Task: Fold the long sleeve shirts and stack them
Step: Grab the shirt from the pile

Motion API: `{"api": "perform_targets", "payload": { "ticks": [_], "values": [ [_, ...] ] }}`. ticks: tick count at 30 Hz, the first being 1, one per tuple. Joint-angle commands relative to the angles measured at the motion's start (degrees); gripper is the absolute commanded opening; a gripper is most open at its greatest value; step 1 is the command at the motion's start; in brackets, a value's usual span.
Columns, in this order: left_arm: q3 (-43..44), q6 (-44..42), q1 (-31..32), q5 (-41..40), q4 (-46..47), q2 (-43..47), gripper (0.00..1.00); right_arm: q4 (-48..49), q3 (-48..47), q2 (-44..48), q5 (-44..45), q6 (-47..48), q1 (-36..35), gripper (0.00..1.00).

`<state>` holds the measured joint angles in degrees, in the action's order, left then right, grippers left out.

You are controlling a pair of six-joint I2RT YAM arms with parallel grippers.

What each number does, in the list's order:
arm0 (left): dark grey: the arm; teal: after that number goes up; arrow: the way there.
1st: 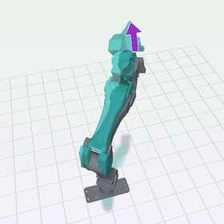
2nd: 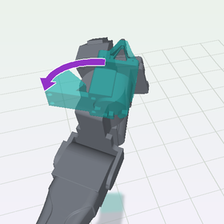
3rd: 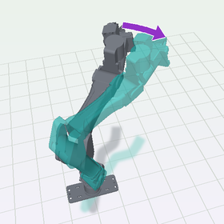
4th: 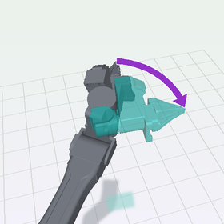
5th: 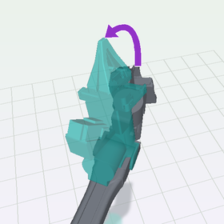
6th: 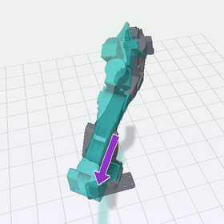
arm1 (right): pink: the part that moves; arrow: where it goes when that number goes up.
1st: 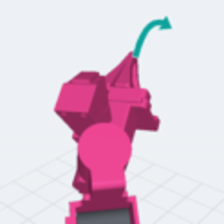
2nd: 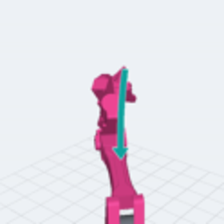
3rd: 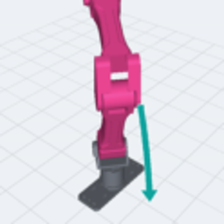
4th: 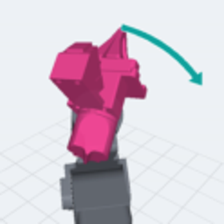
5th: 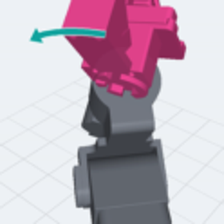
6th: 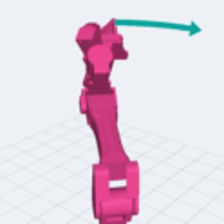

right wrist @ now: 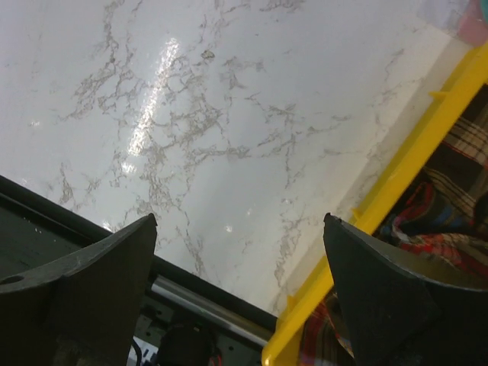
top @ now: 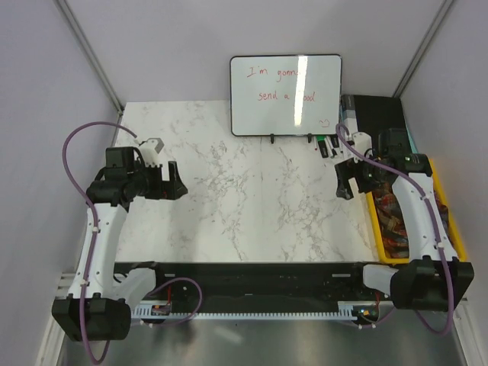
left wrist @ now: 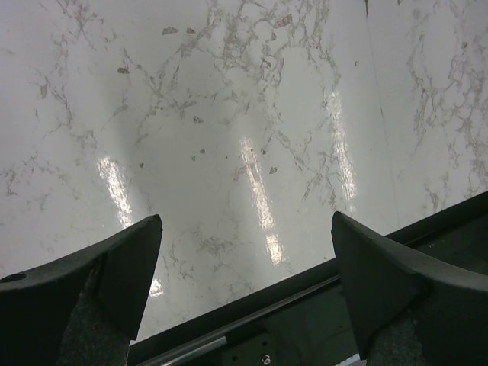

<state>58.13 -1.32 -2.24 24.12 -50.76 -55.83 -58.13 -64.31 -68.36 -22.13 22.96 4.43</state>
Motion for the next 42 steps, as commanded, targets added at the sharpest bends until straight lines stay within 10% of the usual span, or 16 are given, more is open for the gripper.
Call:
{"api": "perform_targets", "payload": {
  "ticks": [1, 10, 16, 32, 36, 40, 42],
  "values": [
    [6.2, -3.51, -0.05, 2.25, -1.44, -3.57, 0.99, -8.72, -13.62, -4.75, 3.94, 6.46, 1.02, 0.98],
    [11.13, -2.89, -0.04, -4.96, -1.97, -8.59, 0.99, -16.57, -17.08, -10.91, 12.81, 29.75, 20.86, 0.98],
    [10.34, -5.09, -0.13, 4.51, -2.41, -8.15, 0.99, -15.26, -15.75, -20.22, 15.54, 41.55, 37.66, 0.98],
    [7.61, -5.97, -0.13, 4.62, -2.41, -8.33, 0.99, 2.4, 2.77, -30.34, 17.73, 33.91, 33.28, 0.98],
    [7.79, -7.02, -0.13, 6.72, -2.5, -7.89, 0.99, -3.18, -0.01, -31.4, 14.76, 33.55, 35.03, 0.68],
    [9.36, -6.5, -0.22, 9.71, -2.85, -6.75, 0.99, -16.47, -18.49, -26.85, 5.71, 34.08, 39.24, 0.0],
    [10.33, -6.06, -0.22, 10.51, -3.2, -6.39, 0.99, -24.35, -26.7, -25.34, -0.26, 35.22, 40.48, 0.0]
  ]
}}
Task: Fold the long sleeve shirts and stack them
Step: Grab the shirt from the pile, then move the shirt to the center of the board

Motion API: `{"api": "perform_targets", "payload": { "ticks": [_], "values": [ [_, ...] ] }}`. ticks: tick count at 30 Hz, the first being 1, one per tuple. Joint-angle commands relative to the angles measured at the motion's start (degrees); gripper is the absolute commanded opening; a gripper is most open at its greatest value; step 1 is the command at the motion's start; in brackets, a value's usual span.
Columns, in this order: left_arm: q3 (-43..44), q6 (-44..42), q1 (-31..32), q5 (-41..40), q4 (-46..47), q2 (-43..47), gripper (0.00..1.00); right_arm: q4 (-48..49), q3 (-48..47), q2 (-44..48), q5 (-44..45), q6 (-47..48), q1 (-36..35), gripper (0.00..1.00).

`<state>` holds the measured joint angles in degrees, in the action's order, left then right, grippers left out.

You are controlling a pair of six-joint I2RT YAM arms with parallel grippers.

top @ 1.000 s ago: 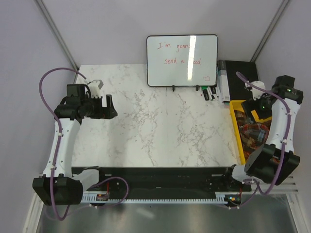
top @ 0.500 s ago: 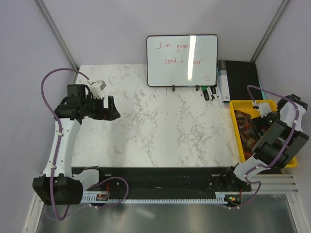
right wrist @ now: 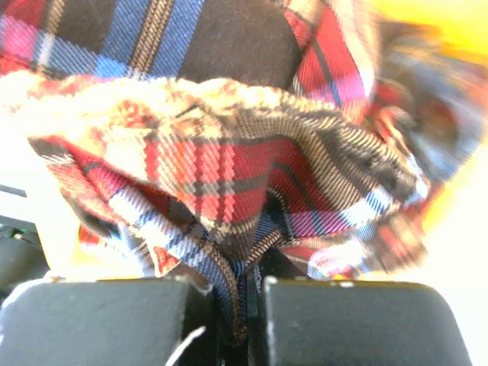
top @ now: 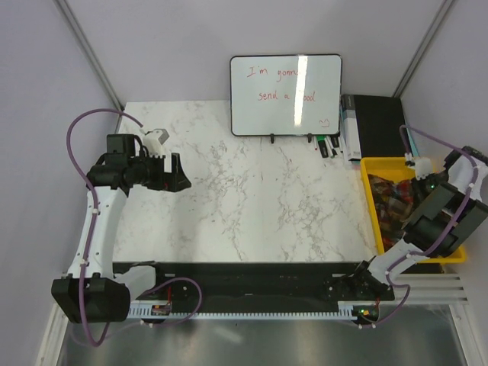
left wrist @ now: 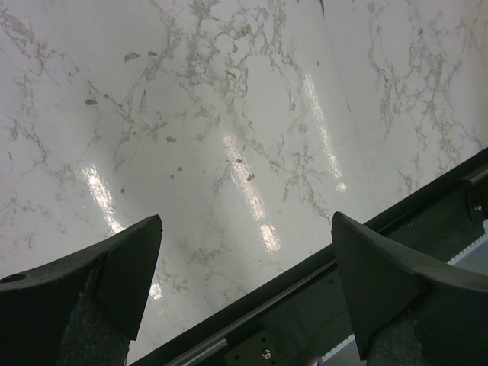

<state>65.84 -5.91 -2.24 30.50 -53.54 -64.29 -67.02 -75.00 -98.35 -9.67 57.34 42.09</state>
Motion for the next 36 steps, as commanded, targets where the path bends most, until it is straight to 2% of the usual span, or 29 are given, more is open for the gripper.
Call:
{"api": "perform_targets", "payload": {
  "ticks": [1, 3, 7, 9, 10, 11, 13, 14, 15, 16, 17, 18, 19, 20, 21, 22, 23, 24, 25, 29, 30, 35, 36],
  "values": [
    [3.75, -1.21, -0.13, 4.74, -0.51, 2.24, 0.99, -16.72, -23.27, 6.31, -14.74, 0.06, 3.35, 0.0],
    [4.81, 0.01, -0.22, 4.74, -0.6, 2.24, 0.99, -16.65, -27.98, 9.21, -19.05, -2.14, 3.18, 0.0],
    [7.71, 2.04, -0.31, 3.78, -0.6, 1.8, 0.98, -16.65, -38.87, 13.78, -27.39, -9.42, -2.26, 0.0],
    [8.59, 3.09, -0.57, 3.69, -0.51, 1.63, 0.98, -16.56, -41.35, 14.93, -34.66, -12.76, -8.31, 0.0],
    [9.64, 3.45, -0.57, 3.17, -0.51, 1.63, 0.98, -16.21, -44.06, 15.37, -36.45, -17.91, -11.29, 0.0],
    [10.18, 3.89, -0.75, 2.64, -0.43, 1.71, 0.98, -14.9, -45.05, 15.55, -38.3, -21.71, -17.94, 0.0],
    [11.4, 4.94, -1.1, 0.89, -0.43, 1.98, 0.98, -6.14, -45.15, 16.25, -42.77, -35.29, -24.39, 0.0],
    [11.85, 5.29, -2.06, 0.61, -0.08, 2.15, 0.99, -2.27, -44.36, 16.69, -43.58, -39.72, -31.21, 0.01],
    [12.2, 5.38, -2.85, 0.79, 0.1, 2.5, 0.99, 6.03, -43.22, 17.13, -43.68, -43.42, -35.02, 0.02],
    [12.99, 5.38, -3.81, 1.74, 0.01, 2.51, 0.99, 10.99, -39.47, 18.35, -41.76, -51.63, -43.41, 0.13],
    [13.52, 6.86, -6.17, 2.8, -0.16, 2.42, 0.99, 15.56, -37.69, 18.8, -40.44, -54.85, -47.41, 0.23],
    [14.57, 7.14, -7.5, 6.03, -0.42, 2.16, 0.99, 23.96, -35.76, 19.33, -38.77, -57.23, -50.67, 0.37],
    [15.1, 6.97, -8.82, 7.71, -0.69, 1.98, 0.99, 27.87, -32.0, 19.51, -38.32, -64.48, -53.66, 0.42],
    [15.54, 6.53, -10.92, 8.95, -0.95, 1.72, 0.99, 33.74, -30.31, 19.51, -38.84, -66.38, -53.86, 0.45],
    [16.15, 6.18, -11.55, 10.09, -1.13, 1.28, 0.99, 34.06, -29.42, 19.16, -37.97, -66.57, -53.78, 0.85],
    [16.42, 6.0, -11.99, 10.37, -1.48, 1.01, 0.99, 33.11, -28.37, 19.24, -35.7, -65.0, -53.51, 0.94],
    [16.68, 2.35, -12.08, 10.63, -2.09, 0.75, 0.99, 31.71, -26.88, 19.77, -29.76, -61.33, -52.99, 0.94],
    [16.6, 0.57, -12.17, 12.11, -3.23, 0.57, 0.99, 31.69, -24.78, 21.42, -28.92, -60.17, -52.03, 0.97],
    [16.34, -1.71, -12.17, 13.26, -4.2, 0.48, 0.99, 31.78, -19.27, 22.4, -29.43, -59.46, -49.32, 0.98],
    [11.87, -18.64, -12.09, 16.52, -7.19, 1.27, 0.99, 30.38, -6.67, 26.36, -30.83, -51.73, -48.68, 0.98],
    [8.81, -21.57, -11.91, 16.43, -7.37, 1.45, 0.99, 30.55, -2.65, 27.32, -30.5, -49.98, -49.2, 0.97],
    [0.35, -38.78, -11.03, 13.36, -7.81, -0.47, 0.98, 32.29, 4.94, 25.05, -26.72, -46.0, -55.61, 0.9],
    [-1.23, -39.95, -10.86, 12.14, -7.64, -1.35, 0.95, 33.35, 6.95, 23.39, -25.5, -46.18, -56.58, 0.87]
  ]
}}
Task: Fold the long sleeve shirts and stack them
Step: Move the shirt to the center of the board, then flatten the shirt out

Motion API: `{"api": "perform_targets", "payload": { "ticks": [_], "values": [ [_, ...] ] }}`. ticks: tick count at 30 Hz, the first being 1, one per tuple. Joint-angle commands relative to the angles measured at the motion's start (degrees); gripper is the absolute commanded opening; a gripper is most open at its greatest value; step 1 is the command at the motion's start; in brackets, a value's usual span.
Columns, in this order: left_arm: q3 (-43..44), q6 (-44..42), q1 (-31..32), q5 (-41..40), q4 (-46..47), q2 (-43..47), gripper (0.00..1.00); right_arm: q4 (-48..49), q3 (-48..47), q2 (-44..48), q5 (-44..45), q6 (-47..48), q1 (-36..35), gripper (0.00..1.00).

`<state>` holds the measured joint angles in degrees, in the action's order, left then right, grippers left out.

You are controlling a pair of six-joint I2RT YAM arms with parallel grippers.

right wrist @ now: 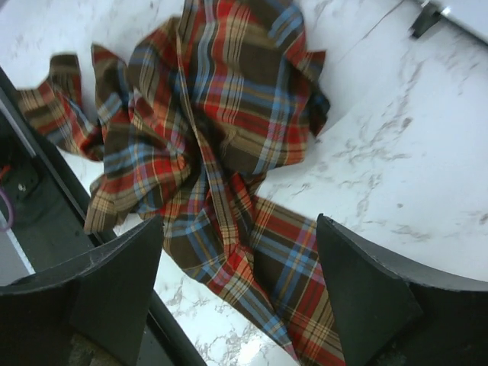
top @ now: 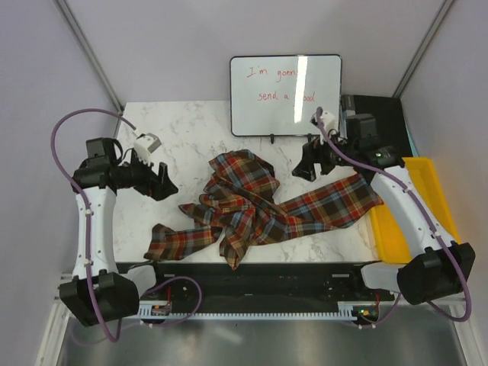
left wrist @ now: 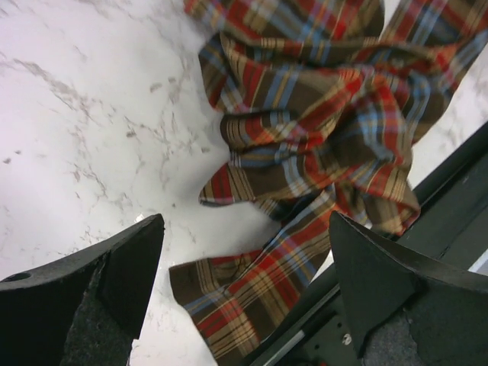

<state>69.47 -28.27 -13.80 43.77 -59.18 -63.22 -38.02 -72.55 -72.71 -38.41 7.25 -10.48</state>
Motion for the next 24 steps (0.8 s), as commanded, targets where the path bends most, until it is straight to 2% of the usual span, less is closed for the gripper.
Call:
{"api": "perform_targets", "payload": {
  "ticks": [1, 5, 8, 12, 16, 20, 23, 24],
  "values": [
    [-5.39, -17.78, 0.79, -1.4, -1.04, -3.48, 0.92, 7.4, 5.4, -3.13, 3.69, 2.7, -5.67, 0.86],
    [-5.75, -17.87, 1.93, 0.44, -0.24, -9.98, 0.84, 16.72, 8.13, -8.32, 4.32, -1.97, -8.67, 0.77],
    [-8.11, -21.1, 4.65, 0.53, 0.2, -12.62, 0.84, 13.6, 5.94, -14.9, 3.08, 1.97, -12.62, 0.7],
    [-16.55, -29.46, 7.91, -1.13, 1.16, -10.79, 0.83, 12.44, 10.83, -16.32, 5.01, 5.23, -17.98, 0.67],
    [-23.58, -35.26, 13.08, -5.96, 3.19, -6.31, 0.83, 13.75, 16.03, -17.73, 6.33, 5.5, -19.05, 0.68],
    [-29.29, -36.94, 18.89, -11.85, 5.12, -4.46, 0.89, 13.33, 19.46, -18.09, 7.21, 6.64, -19.14, 0.68],
    [-31.14, -37.03, 21.79, -12.39, 6.18, -3.84, 0.9, 12.18, 22.36, -17.73, 8.7, 8.84, -19.31, 0.66],
    [-31.76, -36.6, 22.58, -13.0, 6.88, -3.93, 0.9, 11.92, 23.24, -17.65, 8.71, 9.1, -19.4, 0.62]
  ]
}}
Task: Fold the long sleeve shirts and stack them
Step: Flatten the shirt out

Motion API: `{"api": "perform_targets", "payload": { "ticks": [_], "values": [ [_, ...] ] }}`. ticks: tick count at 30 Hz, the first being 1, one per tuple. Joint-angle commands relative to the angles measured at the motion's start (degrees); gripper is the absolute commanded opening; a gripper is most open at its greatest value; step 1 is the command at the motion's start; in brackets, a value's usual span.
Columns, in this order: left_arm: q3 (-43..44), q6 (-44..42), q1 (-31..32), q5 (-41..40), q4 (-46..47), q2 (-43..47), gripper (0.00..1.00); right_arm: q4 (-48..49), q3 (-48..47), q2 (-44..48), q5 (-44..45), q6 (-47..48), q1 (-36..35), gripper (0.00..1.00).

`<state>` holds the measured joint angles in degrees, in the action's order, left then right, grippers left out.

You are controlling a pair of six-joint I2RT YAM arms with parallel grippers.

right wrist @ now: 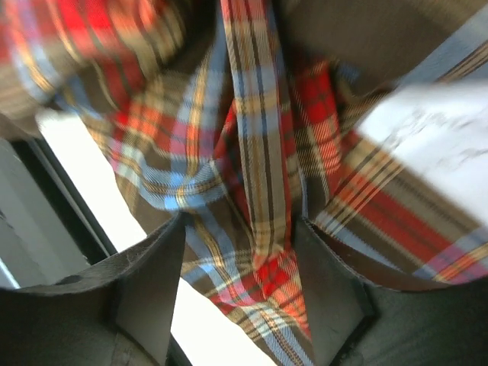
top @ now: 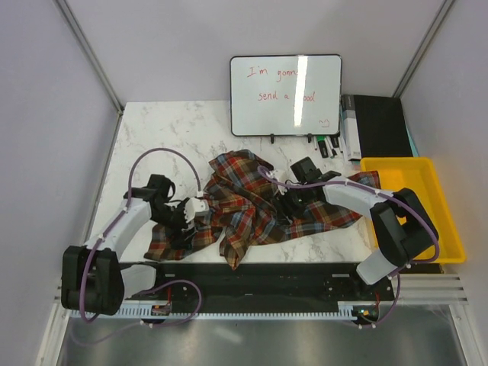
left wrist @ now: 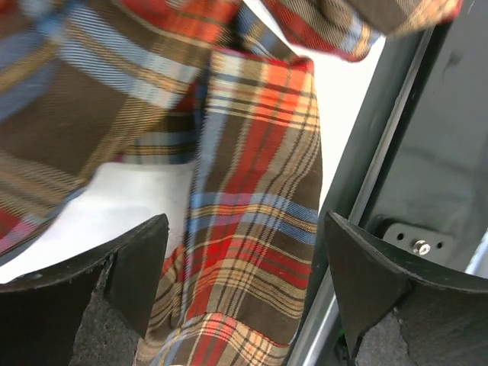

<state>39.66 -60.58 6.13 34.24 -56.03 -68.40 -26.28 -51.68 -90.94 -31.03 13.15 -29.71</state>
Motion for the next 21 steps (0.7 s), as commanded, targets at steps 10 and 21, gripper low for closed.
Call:
{"api": "perform_targets", "payload": {
  "ticks": [10, 21],
  "values": [
    [0.49, 1.59, 0.16, -8.76, 9.8, 3.89, 0.02, -1.13, -3.24, -1.09, 5.0, 1.8, 0.0, 0.0],
    [34.25, 12.32, -28.54, -5.84, 10.75, -11.75, 0.02, -7.9, -12.66, 2.6, 7.73, 4.6, 13.45, 0.0]
  ]
}}
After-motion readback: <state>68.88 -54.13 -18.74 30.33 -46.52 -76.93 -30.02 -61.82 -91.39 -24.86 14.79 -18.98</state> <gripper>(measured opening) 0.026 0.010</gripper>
